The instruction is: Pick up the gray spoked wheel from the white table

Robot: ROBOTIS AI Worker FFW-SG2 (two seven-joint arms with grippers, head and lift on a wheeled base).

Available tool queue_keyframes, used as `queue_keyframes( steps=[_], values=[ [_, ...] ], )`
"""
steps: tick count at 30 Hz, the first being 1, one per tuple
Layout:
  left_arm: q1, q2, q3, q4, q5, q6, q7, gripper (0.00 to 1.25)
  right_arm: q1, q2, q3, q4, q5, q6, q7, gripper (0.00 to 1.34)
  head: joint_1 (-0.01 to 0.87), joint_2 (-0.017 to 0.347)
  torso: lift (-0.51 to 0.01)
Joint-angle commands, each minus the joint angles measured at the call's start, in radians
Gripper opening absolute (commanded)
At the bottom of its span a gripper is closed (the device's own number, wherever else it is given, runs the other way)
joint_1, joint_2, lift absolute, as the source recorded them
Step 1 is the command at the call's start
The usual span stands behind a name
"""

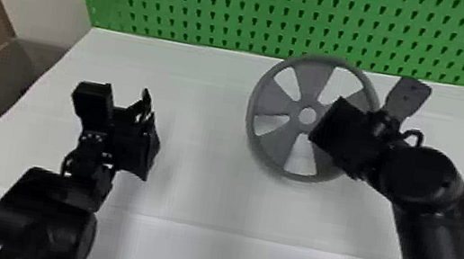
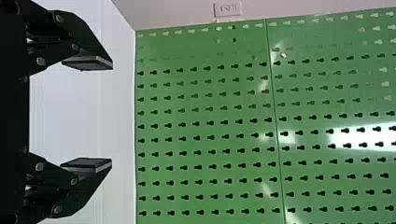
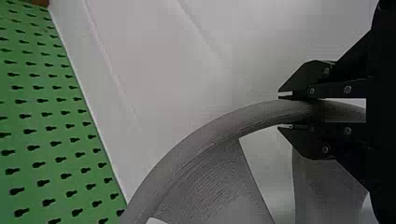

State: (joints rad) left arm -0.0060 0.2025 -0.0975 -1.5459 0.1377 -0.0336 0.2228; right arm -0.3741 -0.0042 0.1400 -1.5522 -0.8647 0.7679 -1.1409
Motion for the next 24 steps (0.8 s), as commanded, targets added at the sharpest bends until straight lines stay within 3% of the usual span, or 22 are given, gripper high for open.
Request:
queue_keyframes(
  steps=[1, 8, 11, 14, 18, 21, 24],
  values=[
    [0.003, 0.0, 0.004, -0.005, 0.003, 0.003, 0.0, 0.74, 0.024, -0.006, 0.044, -0.025, 0.142, -0.094, 0.036, 0.2, 0.779, 0.12, -0.067],
    [0.006, -0.002, 0.001, -0.01, 0.005, 0.004, 0.0, 0.74, 0.035, -0.025, 0.059, -0.034, 0.242, -0.13, 0.158, 0.19, 0.779, 0.12, -0.067],
    [0.006, -0.002, -0.001, -0.011, 0.007, 0.004, 0.001, 0.74, 0.044, -0.03, 0.066, -0.038, 0.334, -0.147, 0.236, 0.19, 0.779, 0.12, -0.067],
    [0.009, -0.002, -0.001, -0.011, 0.007, 0.004, 0.0, 0.74, 0.049, -0.045, 0.086, -0.043, 0.368, -0.156, 0.257, 0.19, 0.779, 0.12, -0.067],
    [0.012, -0.002, -0.002, -0.013, 0.007, 0.004, 0.0, 0.74, 0.057, -0.045, 0.092, -0.043, 0.431, -0.177, 0.299, 0.19, 0.779, 0.12, -0.067],
    [0.012, -0.003, -0.005, -0.013, 0.007, 0.004, 0.0, 0.74, 0.054, -0.049, 0.099, -0.043, 0.429, -0.19, 0.316, 0.19, 0.779, 0.12, -0.067],
    [0.012, -0.003, -0.008, -0.013, 0.01, 0.008, 0.0, 0.74, 0.049, -0.076, 0.156, -0.038, 0.457, -0.286, 0.326, 0.19, 0.779, 0.12, -0.067]
  ],
)
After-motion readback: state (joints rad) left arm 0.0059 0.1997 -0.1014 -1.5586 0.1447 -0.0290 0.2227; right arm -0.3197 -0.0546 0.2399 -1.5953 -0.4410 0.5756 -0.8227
